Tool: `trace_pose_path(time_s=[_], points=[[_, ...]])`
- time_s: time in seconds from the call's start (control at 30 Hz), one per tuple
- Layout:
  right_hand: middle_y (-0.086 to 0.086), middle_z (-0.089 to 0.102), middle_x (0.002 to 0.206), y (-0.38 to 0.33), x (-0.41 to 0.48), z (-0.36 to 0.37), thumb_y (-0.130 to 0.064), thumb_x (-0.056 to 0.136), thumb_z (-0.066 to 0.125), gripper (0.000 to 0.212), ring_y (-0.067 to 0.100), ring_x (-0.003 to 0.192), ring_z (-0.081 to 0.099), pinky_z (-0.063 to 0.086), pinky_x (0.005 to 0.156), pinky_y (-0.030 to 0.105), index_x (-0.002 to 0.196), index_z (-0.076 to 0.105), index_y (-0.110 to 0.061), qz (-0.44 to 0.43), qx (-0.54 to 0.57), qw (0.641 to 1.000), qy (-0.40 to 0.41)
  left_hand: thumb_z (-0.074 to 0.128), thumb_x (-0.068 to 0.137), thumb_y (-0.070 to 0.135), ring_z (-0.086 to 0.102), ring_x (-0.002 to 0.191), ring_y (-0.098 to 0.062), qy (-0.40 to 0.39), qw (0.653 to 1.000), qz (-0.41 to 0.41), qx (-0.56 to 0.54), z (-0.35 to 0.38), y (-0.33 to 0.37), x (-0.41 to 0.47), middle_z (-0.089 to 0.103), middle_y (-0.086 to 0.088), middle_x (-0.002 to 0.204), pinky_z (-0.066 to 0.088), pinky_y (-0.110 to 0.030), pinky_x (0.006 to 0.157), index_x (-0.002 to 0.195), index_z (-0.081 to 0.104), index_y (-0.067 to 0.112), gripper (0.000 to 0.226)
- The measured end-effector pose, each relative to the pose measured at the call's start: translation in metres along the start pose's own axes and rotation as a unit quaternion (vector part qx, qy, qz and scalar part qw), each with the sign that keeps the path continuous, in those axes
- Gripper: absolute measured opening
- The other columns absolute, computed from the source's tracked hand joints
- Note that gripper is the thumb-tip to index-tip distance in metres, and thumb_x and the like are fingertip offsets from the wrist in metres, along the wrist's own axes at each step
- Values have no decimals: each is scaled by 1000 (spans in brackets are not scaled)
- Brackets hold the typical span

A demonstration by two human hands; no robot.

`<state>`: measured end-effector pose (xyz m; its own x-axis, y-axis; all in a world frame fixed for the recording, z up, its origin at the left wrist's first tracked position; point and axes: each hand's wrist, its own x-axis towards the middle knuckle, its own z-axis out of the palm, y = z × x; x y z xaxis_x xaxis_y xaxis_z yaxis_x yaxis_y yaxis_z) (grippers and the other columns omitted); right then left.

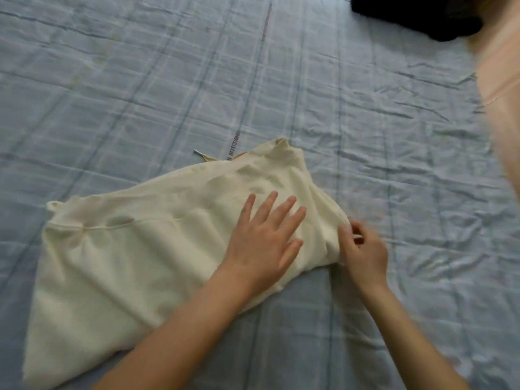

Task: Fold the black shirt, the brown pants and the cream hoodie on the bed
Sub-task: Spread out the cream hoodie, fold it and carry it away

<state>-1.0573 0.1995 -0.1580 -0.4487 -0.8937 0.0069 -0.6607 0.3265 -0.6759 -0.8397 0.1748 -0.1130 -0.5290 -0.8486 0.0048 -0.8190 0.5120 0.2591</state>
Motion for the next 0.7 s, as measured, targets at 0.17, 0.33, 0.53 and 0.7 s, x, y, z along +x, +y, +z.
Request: trace_pose_path(time_s=[0.17, 0.33, 0.53, 0.7], points=[[5, 51, 60, 8, 24, -26, -19, 96, 61, 31, 11, 60, 42, 31, 54, 27, 71, 62, -1, 0, 72, 994, 85, 14, 95, 54, 14, 149, -20, -36, 998, -40, 19, 26, -7, 7, 20, 5, 161, 5, -48, 117, 152, 23, 36, 61], [24, 57, 68, 30, 33, -22, -13, 97, 58, 31, 21, 69, 46, 28, 59, 36, 77, 63, 10, 81, 33, 996, 14, 12, 93, 53, 20, 148, -17, -45, 996, -69, 14, 36, -19, 3, 24, -1, 160, 7, -42, 120, 152, 26, 32, 64], [21, 60, 128, -15, 29, -20, -18, 94, 56, 40, 35, 120, 54, 40, 102, 38, 131, 58, -2, -55, -71, 995, 40, 13, 93, 50, 21, 148, -22, -9, 998, -60, -14, 24, -12, 2, 26, -3, 159, 12, -44, 119, 152, 30, 25, 66], [-3, 24, 162, -82, 16, 32, -44, 101, 26, 54, 22, 151, 15, 9, 120, 42, 154, 24, -34, -289, -130, 940, -127, 24, 95, 41, 31, 143, -31, 49, 992, -97, 67, 6, -30, 5, 36, -8, 154, 13, -53, 117, 147, 41, 15, 60]])
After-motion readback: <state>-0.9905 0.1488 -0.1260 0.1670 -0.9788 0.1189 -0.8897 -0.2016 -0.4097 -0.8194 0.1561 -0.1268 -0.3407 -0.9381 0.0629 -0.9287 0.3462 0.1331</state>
